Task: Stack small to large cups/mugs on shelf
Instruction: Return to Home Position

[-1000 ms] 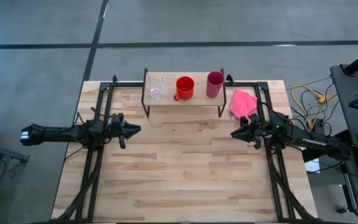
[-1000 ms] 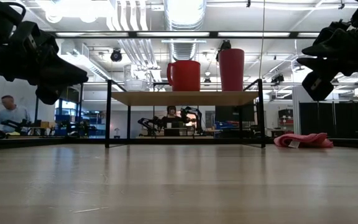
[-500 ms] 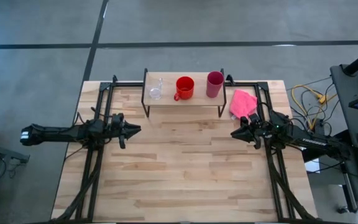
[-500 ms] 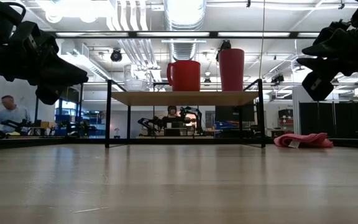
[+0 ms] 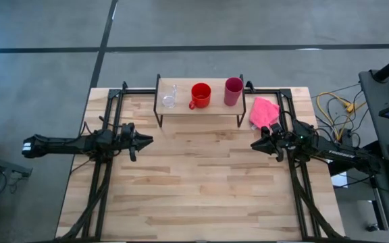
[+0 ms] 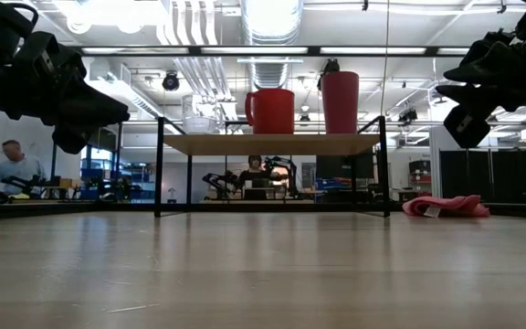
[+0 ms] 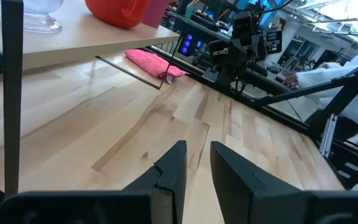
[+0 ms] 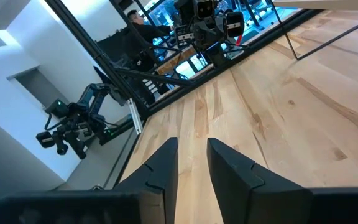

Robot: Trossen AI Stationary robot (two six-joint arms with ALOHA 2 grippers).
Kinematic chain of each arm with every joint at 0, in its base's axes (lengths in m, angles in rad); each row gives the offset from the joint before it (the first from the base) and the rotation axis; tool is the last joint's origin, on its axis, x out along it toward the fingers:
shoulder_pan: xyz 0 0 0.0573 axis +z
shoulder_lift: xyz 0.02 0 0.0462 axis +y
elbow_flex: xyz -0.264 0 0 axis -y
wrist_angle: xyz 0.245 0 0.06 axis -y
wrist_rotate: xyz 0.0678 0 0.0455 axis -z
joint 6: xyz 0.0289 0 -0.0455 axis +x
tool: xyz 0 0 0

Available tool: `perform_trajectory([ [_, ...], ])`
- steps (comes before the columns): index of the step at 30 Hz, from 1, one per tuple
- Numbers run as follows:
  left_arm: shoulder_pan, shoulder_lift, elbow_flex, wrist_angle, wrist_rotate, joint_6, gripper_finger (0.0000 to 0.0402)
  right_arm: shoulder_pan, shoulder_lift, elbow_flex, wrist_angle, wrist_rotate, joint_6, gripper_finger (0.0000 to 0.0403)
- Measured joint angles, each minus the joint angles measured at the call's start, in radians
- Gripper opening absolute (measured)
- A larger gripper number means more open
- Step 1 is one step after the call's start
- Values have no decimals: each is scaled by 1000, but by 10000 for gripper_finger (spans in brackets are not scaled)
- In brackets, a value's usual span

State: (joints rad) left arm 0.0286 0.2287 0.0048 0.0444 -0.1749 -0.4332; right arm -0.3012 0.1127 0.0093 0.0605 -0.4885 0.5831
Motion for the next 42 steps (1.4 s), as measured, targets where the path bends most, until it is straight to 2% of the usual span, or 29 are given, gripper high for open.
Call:
perform_trajectory([
  [29,0,0,0,0,0,0,58,0,0,0,0,0,0,70],
  [42,0,0,0,0,0,0,58,0,0,0,0,0,0,79],
])
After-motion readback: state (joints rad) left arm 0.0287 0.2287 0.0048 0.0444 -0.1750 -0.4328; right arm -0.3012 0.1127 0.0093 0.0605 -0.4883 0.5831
